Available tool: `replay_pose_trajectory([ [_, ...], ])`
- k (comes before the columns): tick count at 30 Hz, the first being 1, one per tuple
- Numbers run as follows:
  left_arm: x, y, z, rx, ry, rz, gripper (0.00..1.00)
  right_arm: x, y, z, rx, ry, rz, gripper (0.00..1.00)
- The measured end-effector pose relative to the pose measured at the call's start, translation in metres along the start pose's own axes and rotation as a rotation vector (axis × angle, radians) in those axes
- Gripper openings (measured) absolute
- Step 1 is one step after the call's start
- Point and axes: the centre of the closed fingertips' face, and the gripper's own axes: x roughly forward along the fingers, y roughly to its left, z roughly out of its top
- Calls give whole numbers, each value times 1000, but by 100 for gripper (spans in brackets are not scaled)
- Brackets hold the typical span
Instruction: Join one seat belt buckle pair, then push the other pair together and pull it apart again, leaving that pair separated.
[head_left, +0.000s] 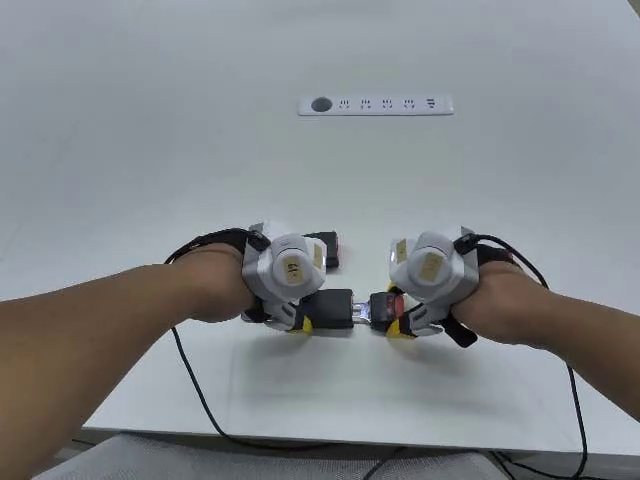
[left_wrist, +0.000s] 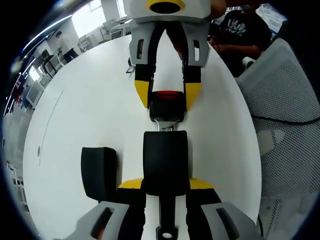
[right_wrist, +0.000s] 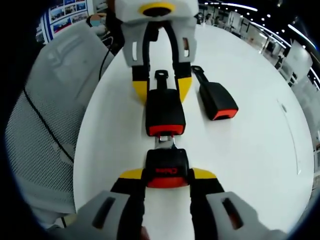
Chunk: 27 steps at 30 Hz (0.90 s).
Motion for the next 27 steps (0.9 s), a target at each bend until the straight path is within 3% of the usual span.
replay_pose_trajectory([
  [10,1,0,0,11,7,-8,31,9,-2,14,-26,7,9,34],
  [11,0,1,0,17,12,-9,31,7,-7,14,-12,14,-17,33],
  [12,0,1,0,5,6,-9,31,7,-3,15,-18,16,6,33],
  [19,0,0,1,14,6,-14,31,8,-3,13,-23,13,6,34],
  [27,-2,1,-2,-26,-40,-9,31,6,-1,11,-21,1,22,34],
])
